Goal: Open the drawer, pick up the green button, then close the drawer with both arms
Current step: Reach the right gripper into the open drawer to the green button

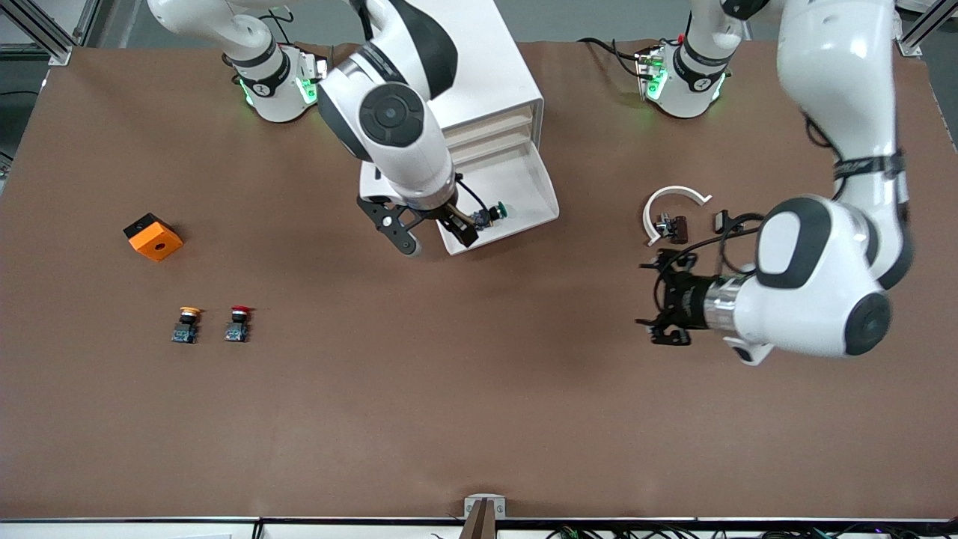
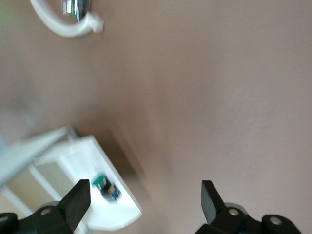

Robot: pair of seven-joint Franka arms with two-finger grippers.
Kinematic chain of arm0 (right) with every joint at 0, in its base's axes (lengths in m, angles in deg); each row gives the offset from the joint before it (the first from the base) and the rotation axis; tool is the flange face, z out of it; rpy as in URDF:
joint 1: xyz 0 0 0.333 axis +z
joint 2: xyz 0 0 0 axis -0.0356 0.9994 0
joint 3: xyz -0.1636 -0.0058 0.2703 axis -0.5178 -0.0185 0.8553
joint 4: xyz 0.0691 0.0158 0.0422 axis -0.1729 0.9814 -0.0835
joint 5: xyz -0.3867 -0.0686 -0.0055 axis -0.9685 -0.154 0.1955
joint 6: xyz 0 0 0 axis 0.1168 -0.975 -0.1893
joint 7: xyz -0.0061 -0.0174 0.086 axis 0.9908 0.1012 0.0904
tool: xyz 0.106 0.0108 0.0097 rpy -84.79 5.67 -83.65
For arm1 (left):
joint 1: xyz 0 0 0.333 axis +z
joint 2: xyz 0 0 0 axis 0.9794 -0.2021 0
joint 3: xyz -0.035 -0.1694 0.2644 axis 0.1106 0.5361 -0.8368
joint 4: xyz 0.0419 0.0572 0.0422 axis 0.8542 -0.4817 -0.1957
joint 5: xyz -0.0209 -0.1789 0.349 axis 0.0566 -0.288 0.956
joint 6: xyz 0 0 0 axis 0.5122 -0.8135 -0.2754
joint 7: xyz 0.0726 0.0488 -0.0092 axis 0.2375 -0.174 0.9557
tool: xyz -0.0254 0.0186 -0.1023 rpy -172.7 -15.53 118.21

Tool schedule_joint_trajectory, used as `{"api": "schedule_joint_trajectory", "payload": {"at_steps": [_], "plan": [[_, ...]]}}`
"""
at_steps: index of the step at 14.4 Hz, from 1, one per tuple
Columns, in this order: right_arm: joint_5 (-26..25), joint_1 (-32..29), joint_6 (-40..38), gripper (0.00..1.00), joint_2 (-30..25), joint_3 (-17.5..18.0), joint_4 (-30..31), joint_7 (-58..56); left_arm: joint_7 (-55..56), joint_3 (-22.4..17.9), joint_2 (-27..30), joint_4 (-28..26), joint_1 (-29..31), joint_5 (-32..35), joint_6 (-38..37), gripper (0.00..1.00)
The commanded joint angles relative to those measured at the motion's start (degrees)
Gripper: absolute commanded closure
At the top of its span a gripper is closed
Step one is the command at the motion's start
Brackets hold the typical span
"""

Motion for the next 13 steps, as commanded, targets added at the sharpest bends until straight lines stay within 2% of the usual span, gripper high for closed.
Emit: {"api": "schedule_joint_trajectory", "payload": {"at_steps": [1,3,7,13], "plan": [[1.49,1.41,0.31,0.00,2.29,-0.83,-0.45,4.30,-12.23,0.03,3.34,-1.93,-1.36,10.10,-0.13,0.00],[1.49,2.02,0.31,0.00,4.31,-0.74,-0.45,8.26,-23.73,-0.32,5.01,-1.93,-0.75,13.11,-0.13,0.00],[1.41,5.00,0.31,0.00,6.60,-0.83,-0.27,14.77,-45.89,-0.50,7.83,-2.02,3.29,14.08,-0.13,0.00],[0.27,7.03,1.45,0.00,8.89,-0.83,1.48,15.57,-63.83,0.12,13.01,-3.33,4.35,21.38,-0.13,0.00]]}}
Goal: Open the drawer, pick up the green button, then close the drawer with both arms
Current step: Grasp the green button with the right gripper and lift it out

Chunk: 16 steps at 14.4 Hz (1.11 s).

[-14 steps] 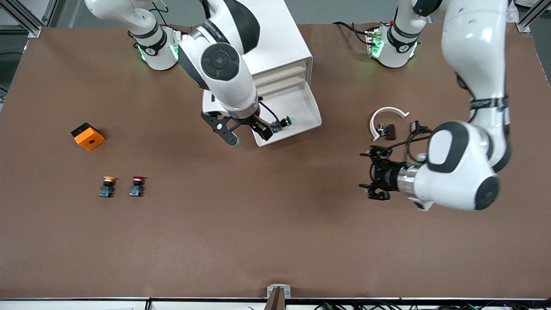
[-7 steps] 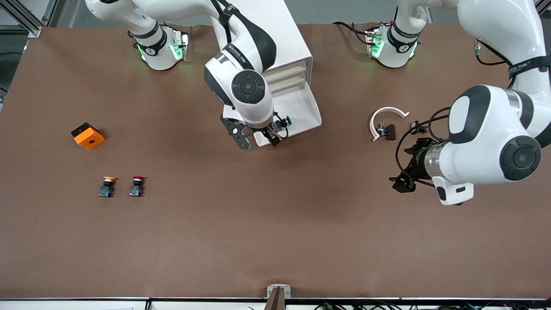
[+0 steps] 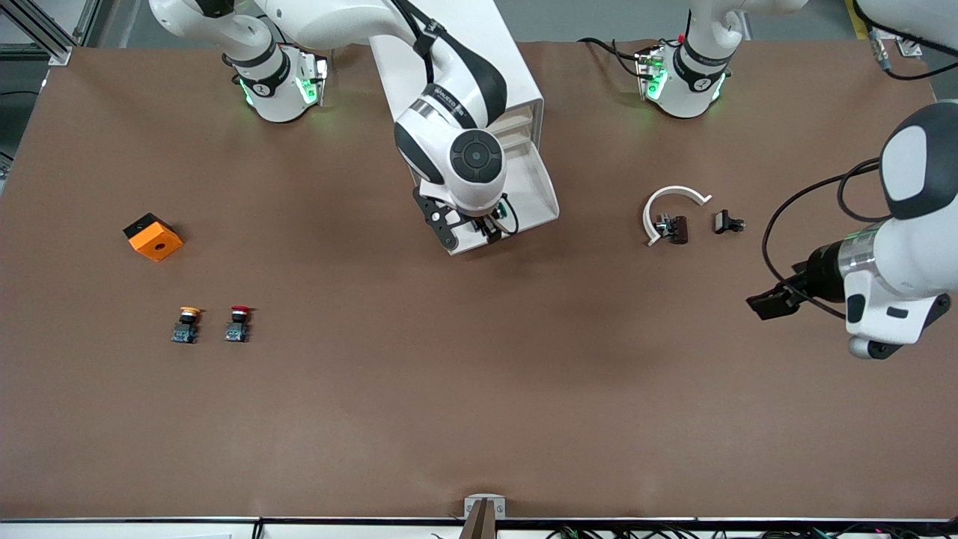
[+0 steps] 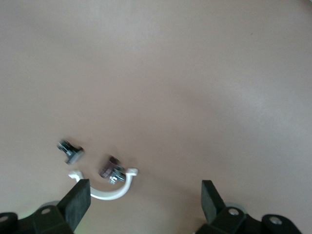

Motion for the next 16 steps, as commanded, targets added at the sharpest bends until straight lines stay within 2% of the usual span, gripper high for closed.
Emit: {"api": "schedule_joint_trajectory", "payload": {"at_steps": [1,4,8,9,16], "plan": [[-1.61,1.13,1.06,0.00,0.49,-0.74,1.08,0.74,-7.69,0.44,3.78,-3.53,-0.56,2.47,0.31,0.00],[-2.15,1.31,1.15,0.00,1.37,-0.74,1.43,0.65,-13.05,0.44,6.93,-7.03,-0.12,2.47,0.49,0.00],[-2.59,1.66,1.77,0.00,2.59,-0.74,1.34,0.48,-14.21,0.61,14.40,-21.08,-0.82,2.47,10.04,0.00],[-2.59,1.66,2.29,0.00,2.95,-0.74,1.34,0.47,-14.21,1.22,15.37,-23.20,-0.74,2.47,11.55,0.00],[-3.73,2.36,3.44,0.00,4.18,-0.66,1.34,0.21,-14.39,2.02,15.03,-24.80,-0.91,2.47,11.56,0.00]]}}
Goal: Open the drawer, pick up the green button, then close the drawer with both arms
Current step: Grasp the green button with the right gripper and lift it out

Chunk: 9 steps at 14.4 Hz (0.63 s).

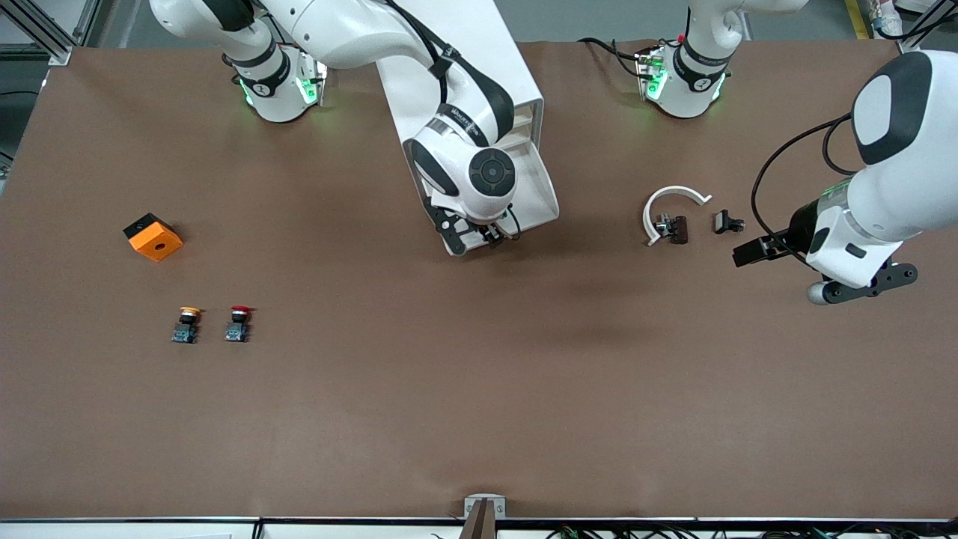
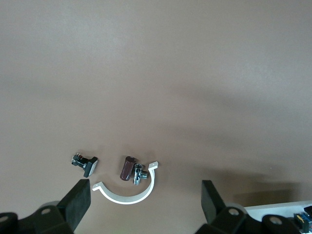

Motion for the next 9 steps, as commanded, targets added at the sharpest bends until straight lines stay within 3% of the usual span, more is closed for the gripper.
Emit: {"api": "schedule_joint_trajectory", "payload": {"at_steps": [1,6,9], "plan": [[-1.42,0.72,0.81,0.00,0.13,-0.46,0.27,-0.03,-0.84,0.57,1.30,-1.72,-0.11,1.29,1.25,0.00],[-1.33,0.72,0.99,0.44,0.66,-0.46,0.18,-0.21,-0.75,1.36,0.68,-1.72,-0.11,1.21,1.07,0.00],[-1.33,0.63,0.91,0.84,0.57,-0.46,-0.17,-0.30,-0.75,1.36,0.33,-1.72,-0.19,1.21,1.16,0.00]]}}
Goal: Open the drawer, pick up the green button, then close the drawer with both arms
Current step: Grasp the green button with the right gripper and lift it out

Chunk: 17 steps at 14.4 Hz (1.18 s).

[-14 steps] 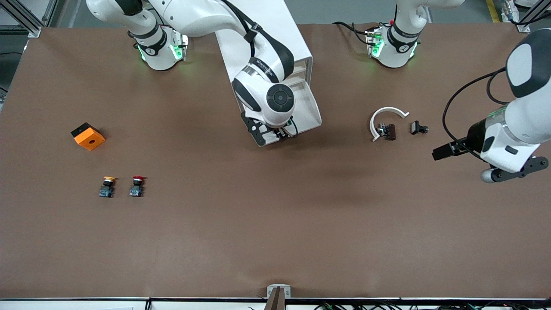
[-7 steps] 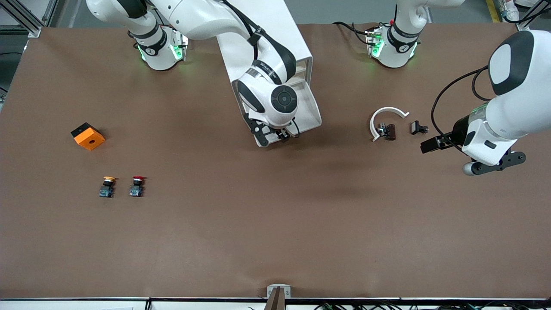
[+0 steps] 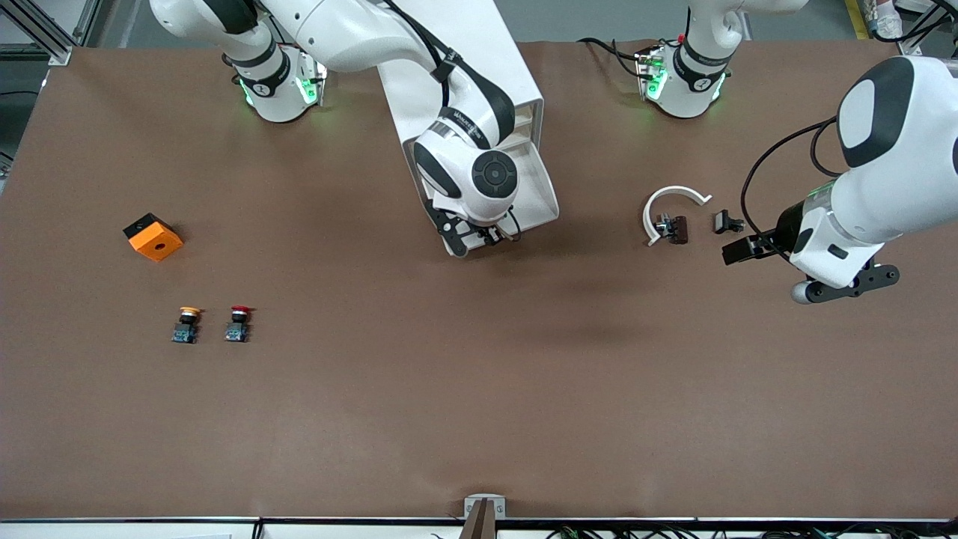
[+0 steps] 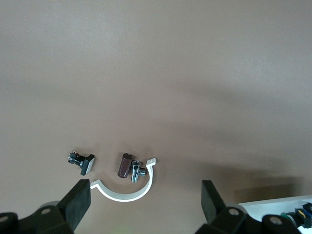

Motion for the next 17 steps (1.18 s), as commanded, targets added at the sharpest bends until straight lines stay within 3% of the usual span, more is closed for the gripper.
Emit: {"api": "schedule_joint_trajectory", "payload": {"at_steps": [1,2,5,9,13,17], "plan": [[-0.73,0.62,-0.07,0.93,-0.27,-0.42,-0.24,-0.20,-0.63,0.23,0.03,-0.78,-0.22,1.20,0.95,0.00],[-0.82,0.62,-0.25,0.99,-0.45,-0.33,-0.51,-0.20,-0.55,0.32,0.02,-0.78,-0.30,1.20,0.95,0.00],[-1.00,0.54,-0.69,1.00,-0.97,-0.42,-1.56,-1.17,0.59,0.41,-0.33,-0.78,-0.83,1.20,0.95,0.00],[-0.73,-3.14,-13.49,1.00,-1.42,-0.60,-10.69,-6.24,2.79,0.67,-3.57,-0.78,-3.72,1.12,2.78,0.00],[-0.73,-12.53,-21.42,1.00,-8.79,-0.77,-11.06,-28.78,8.22,0.85,-8.22,-0.78,-8.81,0.94,7.35,0.00],[-2.57,-22.12,-24.33,1.00,-10.38,-0.86,-10.18,-54.20,14.91,1.20,-13.24,-2.44,-13.92,0.33,12.17,0.00]]}}
